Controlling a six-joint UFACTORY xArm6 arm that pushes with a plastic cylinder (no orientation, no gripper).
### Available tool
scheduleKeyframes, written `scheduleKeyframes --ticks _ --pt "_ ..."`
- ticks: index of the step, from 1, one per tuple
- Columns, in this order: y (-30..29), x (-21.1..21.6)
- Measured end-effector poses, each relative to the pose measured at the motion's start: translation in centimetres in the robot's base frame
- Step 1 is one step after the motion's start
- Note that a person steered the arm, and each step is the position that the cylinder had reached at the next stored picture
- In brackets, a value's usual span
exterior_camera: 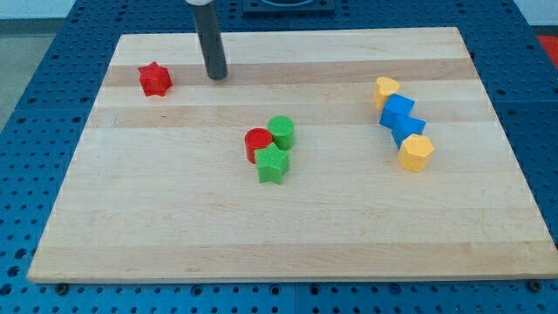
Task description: Move the red star towards the top left corner of the board
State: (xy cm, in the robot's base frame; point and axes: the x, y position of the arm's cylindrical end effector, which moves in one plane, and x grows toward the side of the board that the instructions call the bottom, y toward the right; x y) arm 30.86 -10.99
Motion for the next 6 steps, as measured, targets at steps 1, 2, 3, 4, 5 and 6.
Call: scheduleKeyframes --ticks 1,2,3,4,5,6 --pt "-3.5 3.4" --pt "-9.2 3.2" --pt "-12.5 -0.2" --pt "-12.7 -2.7" --pt "-12.7 -4.0" --pt "-12.7 -5.3"
